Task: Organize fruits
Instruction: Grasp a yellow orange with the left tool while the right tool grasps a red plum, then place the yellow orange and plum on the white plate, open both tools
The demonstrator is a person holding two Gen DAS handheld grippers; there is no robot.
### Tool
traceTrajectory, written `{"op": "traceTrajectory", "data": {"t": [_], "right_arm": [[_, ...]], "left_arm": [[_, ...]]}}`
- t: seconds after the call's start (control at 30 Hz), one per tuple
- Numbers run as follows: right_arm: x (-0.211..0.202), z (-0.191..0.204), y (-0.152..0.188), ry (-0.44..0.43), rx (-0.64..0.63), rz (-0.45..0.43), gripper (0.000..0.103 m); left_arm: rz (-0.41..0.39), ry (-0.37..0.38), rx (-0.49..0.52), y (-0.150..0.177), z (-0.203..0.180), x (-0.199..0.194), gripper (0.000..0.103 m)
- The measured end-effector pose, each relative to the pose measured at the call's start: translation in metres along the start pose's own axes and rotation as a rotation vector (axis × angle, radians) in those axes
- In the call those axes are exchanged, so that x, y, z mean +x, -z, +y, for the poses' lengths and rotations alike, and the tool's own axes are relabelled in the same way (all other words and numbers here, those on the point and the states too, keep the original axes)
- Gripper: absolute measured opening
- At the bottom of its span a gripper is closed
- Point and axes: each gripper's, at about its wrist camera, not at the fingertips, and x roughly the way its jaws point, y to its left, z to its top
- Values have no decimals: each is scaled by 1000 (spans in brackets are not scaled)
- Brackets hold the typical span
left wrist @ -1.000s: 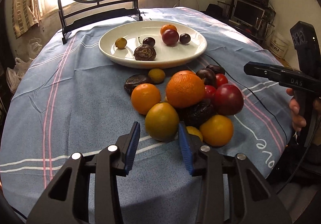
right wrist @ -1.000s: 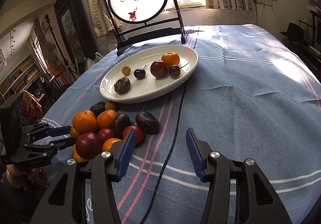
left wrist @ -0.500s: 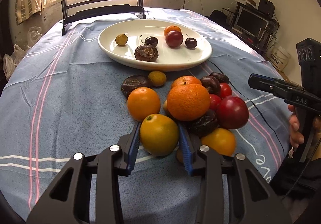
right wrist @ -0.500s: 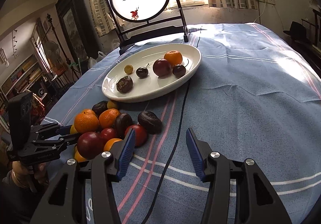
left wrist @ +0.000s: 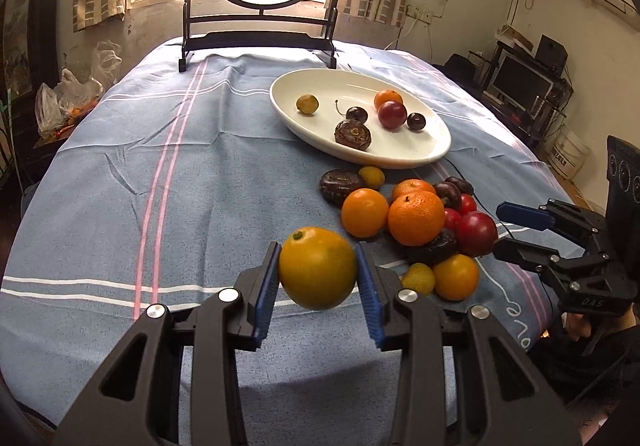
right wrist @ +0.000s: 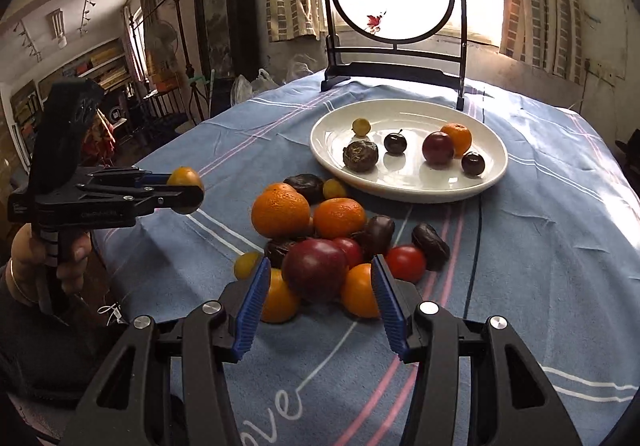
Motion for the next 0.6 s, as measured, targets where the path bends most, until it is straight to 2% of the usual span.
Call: {"op": "traceTrajectory", "data": {"t": [0.2,0.23,0.27,0.37,0.6], "right_arm": [[12,5,-3,17,-11,17,52],[12,4,-2,16,-6,17,49],[13,3,-3,18,-6,21,38],[10,1,-5,8,-6,25,37],[-30,-32,-31,-57,84,-91,37]], "left_arm": [[5,10,12,3,-3,2,36],[4,11,10,3,-2,2,36],[3,10,9,3,-2,2,36],[0,9,2,2,-1,1,36],[-16,10,28,-12,-7,1,36]]}}
